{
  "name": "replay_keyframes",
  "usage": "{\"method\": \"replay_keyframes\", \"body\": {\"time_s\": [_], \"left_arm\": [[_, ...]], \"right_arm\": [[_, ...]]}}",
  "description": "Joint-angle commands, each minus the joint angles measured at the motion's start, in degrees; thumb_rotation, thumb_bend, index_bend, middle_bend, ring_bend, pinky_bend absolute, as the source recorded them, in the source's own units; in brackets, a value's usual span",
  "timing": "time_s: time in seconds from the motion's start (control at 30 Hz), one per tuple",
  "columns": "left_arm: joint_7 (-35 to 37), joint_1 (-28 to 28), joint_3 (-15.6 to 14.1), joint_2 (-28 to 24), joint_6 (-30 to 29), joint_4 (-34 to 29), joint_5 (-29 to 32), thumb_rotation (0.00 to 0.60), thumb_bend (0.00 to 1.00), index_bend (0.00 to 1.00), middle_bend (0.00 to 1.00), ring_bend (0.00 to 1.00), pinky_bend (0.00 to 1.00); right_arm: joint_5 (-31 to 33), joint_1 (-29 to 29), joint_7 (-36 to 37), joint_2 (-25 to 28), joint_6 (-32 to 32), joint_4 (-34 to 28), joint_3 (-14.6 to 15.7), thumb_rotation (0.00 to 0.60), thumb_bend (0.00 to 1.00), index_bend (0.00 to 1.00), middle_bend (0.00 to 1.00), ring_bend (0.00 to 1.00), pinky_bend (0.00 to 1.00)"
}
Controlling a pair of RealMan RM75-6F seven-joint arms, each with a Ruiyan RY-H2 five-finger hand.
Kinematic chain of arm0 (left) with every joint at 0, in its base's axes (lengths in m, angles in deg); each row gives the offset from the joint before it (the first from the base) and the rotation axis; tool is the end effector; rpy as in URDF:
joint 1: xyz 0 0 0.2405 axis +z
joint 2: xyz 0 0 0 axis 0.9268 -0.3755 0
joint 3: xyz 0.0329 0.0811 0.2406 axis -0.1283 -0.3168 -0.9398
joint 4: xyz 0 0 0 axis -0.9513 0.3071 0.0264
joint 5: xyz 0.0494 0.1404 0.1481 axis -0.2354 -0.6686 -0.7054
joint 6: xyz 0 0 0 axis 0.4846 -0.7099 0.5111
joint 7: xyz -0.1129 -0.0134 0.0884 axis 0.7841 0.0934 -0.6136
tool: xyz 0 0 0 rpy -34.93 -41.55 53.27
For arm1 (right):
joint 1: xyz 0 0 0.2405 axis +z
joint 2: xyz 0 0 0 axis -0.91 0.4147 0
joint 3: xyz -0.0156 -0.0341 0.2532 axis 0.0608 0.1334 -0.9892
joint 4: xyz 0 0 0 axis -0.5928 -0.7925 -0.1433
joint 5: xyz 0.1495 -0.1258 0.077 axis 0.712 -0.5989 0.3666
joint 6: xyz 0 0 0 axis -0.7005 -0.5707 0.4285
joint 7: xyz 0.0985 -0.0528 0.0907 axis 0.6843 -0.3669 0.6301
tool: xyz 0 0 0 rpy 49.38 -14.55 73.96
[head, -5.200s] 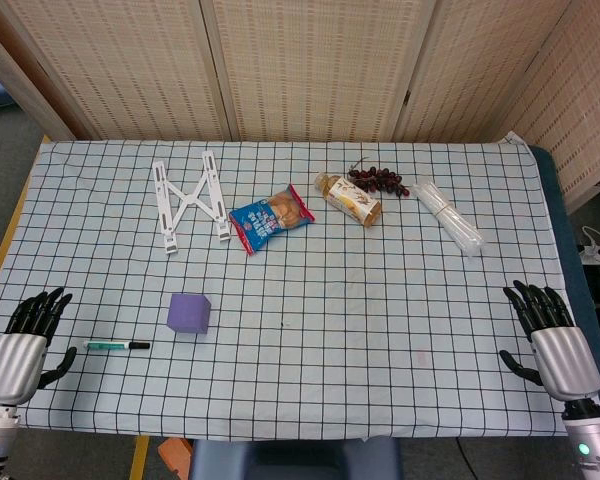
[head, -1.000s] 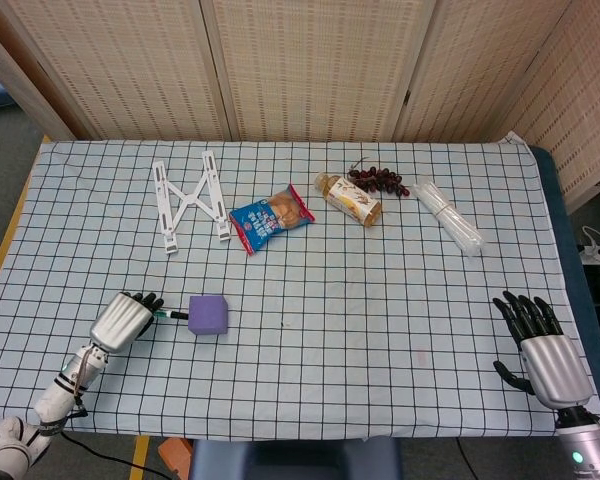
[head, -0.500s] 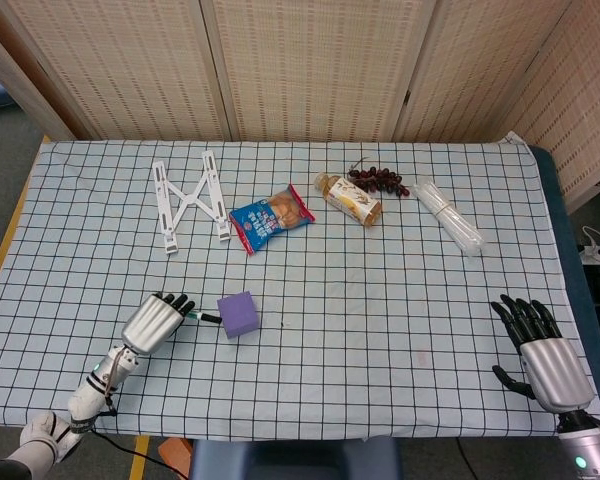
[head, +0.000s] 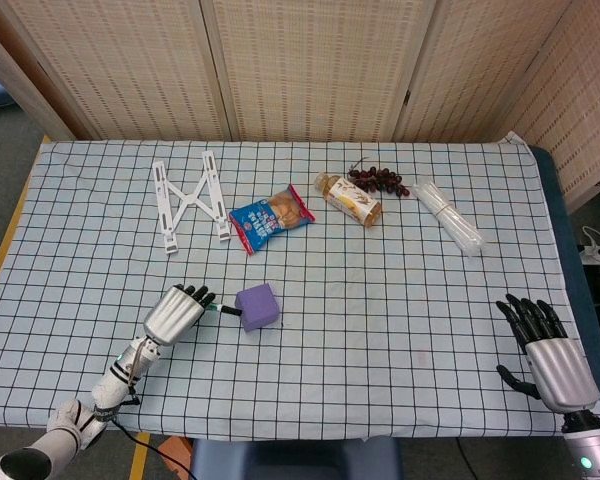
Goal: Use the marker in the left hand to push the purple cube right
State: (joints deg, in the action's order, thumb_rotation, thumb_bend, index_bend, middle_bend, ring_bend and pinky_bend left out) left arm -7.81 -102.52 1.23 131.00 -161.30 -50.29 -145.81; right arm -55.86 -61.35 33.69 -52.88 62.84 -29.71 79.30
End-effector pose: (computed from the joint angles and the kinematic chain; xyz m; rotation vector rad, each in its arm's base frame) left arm -0.2382 0.3278 -0.0372 -1.9244 -0.1632 -0.9790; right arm -0.2976 -0.1588 0.1483 1.5496 -0.9053 0.8443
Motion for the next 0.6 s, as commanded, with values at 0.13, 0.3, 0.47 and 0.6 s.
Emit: {"method": "replay_keyframes", "body": {"time_s": [0.13,0.3,0.47,0.6], "left_arm": [[-0.36,-2.04,0.72,1.15,2.04,0.99,0.51,0.6,0.74,0.75,0.77,0.68,0.86],[-0.19,-2.96,0.86,1.9,3.26,1.17,0.78,0.6,0.74,0.75,0.77,0.68,0.86],[-0.01,-4.81,1.53,3.39,5.27,1.57,1.28,0.6,0.74,0.75,0.77,0.68,0.86],[0.09,-6.32,2.16,4.55,6.43,2.72,1.79,0.6,0.73,0.75,0.77,0.68,0.86]], "right_arm": [[0.15,-0.26,0.33,0.21,0.55,0.02,-0.2,0.6,0.13,0.0,0.0,0.0,0.0],[0.33,-0.31,0.49,0.31,0.63,0.01,-0.34,0.6,0.13,0.0,0.0,0.0,0.0],[0.43,-0.34,0.68,0.43,0.59,0.01,-0.38,0.6,0.13,0.0,0.0,0.0,0.0],[0.58,-0.41,0.92,0.62,0.72,0.0,-0.49,0.6,0.13,0.0,0.0,0.0,0.0]]}}
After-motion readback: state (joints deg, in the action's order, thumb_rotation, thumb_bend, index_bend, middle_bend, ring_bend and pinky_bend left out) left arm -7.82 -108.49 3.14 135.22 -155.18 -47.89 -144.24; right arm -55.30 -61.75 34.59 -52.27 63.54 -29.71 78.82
